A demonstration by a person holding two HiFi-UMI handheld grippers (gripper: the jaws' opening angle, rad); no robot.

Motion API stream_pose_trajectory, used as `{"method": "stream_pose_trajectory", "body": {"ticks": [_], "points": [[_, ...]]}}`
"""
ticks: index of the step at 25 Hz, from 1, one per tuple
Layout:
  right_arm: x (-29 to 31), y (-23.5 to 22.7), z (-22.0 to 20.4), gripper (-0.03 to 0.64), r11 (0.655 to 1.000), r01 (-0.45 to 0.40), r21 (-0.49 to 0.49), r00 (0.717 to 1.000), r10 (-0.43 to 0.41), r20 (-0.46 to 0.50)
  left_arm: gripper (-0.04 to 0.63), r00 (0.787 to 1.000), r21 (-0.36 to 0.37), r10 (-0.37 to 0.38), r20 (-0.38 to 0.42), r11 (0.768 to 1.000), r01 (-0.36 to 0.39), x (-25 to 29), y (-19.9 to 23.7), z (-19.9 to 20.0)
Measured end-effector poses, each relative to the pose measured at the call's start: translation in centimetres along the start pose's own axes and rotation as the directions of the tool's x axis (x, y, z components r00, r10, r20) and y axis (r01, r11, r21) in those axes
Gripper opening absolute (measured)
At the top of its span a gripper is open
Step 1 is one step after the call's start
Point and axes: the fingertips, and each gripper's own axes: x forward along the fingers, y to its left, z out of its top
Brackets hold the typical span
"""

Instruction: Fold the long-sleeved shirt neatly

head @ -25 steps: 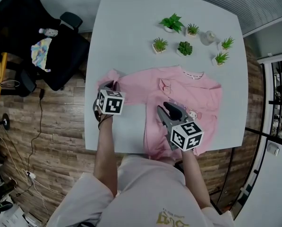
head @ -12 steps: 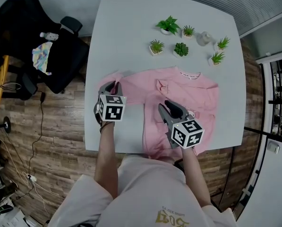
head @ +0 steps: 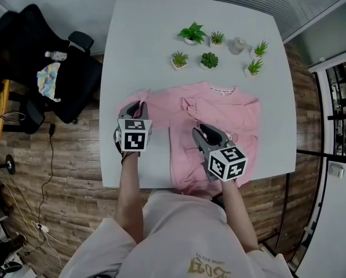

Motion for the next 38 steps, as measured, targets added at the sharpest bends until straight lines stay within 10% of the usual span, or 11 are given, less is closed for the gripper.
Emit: {"method": "stream_pose_trajectory", "body": {"ticks": [38], "points": [[-8.4,-5.7,0.9,0.123,0.996,0.086,0.032,0.989,-0.090,0.114,0.043,0.986,0.076,-0.112,0.121,0.992,0.103,-2.8,-11.9,7.5]]}}
